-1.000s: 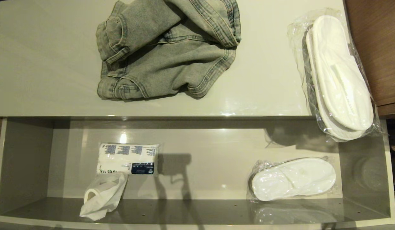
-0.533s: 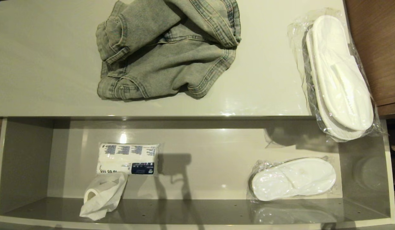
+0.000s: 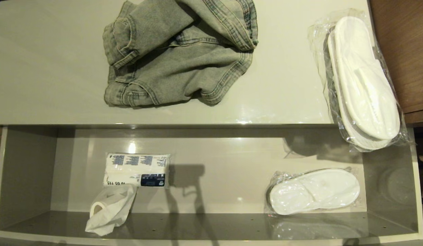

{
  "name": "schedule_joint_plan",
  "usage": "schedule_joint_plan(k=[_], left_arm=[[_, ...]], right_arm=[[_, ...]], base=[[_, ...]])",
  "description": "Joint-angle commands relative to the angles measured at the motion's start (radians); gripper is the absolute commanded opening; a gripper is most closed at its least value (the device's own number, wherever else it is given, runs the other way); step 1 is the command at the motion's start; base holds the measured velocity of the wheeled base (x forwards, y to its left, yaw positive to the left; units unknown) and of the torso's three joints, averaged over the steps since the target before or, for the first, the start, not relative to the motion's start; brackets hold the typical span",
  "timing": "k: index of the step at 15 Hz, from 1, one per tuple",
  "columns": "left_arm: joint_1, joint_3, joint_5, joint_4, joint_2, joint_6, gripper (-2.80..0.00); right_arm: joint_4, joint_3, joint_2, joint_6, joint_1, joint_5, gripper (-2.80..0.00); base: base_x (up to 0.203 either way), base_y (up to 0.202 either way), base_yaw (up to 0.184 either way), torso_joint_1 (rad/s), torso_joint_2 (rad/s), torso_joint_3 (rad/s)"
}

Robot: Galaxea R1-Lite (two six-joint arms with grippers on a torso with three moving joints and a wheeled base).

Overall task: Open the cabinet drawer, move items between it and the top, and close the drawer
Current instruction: Close the drawer

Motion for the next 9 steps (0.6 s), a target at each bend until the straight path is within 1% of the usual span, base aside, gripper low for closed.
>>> schedule_joint_plan(k=[1,4,5,6,7,9], left_arm=[[0.0,0.0,0.002,0.001,0.0,0.004,-2.8],[0.0,0.0,0.002,0.001,0.0,0.001,-2.8],[0.0,0.0,0.002,0.003,0.0,0.004,-2.8],[0.0,0.0,0.002,0.003,0.0,0.004,-2.8],[0.0,0.0,0.002,0.002,0.0,0.004,-2.8],[0.0,0.001,0.002,0.001,0.0,0.0,-2.8]], right_arm=[[0.0,0.0,-0.003,-0.023,0.002,0.003,-2.8],[0.006,-0.001,-0.044,-0.039,0.024,0.004,-2.8],[0.023,-0.007,-0.09,-0.041,0.033,0.003,-2.8],[0.077,-0.027,-0.137,-0.042,0.042,0.004,-2.8],[0.153,-0.061,-0.166,-0.041,0.047,0.005,-2.8],[0.212,-0.089,-0.174,0.001,0.05,0.002,-2.8]], base=[[0.0,0.0,0.0,0.0,0.0,0.0],[0.0,0.0,0.0,0.0,0.0,0.0],[0.0,0.0,0.0,0.0,0.0,0.0],[0.0,0.0,0.0,-0.016,-0.02,-0.051],[0.0,0.0,0.0,-0.115,-0.07,-0.188],[0.0,0.0,0.0,-0.187,-0.12,-0.303]])
